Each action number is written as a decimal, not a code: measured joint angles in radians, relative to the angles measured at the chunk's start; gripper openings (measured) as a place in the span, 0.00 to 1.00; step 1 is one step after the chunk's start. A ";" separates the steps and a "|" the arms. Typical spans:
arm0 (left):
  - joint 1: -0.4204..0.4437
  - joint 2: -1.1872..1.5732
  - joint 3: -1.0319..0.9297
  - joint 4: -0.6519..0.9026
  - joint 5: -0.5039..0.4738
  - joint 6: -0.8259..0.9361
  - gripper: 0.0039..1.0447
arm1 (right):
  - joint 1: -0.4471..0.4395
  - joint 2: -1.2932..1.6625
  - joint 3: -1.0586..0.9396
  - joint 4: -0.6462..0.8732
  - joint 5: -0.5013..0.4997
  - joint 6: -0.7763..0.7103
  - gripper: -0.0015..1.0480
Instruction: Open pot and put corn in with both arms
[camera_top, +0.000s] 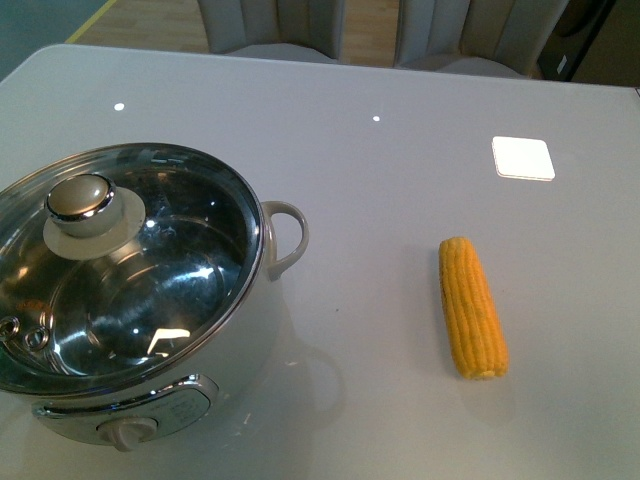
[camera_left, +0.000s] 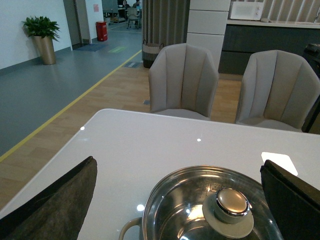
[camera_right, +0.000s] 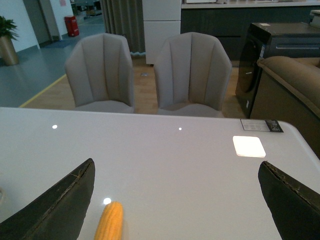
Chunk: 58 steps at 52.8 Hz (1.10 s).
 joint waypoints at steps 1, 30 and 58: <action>0.000 0.000 0.000 0.000 0.000 0.000 0.94 | 0.000 0.000 0.000 0.000 0.000 0.000 0.92; 0.000 0.000 0.000 0.000 0.000 0.000 0.94 | 0.000 0.000 0.000 0.000 0.000 0.000 0.92; 0.275 0.261 0.068 0.013 0.600 -0.019 0.94 | 0.000 0.000 0.000 0.000 0.000 0.000 0.92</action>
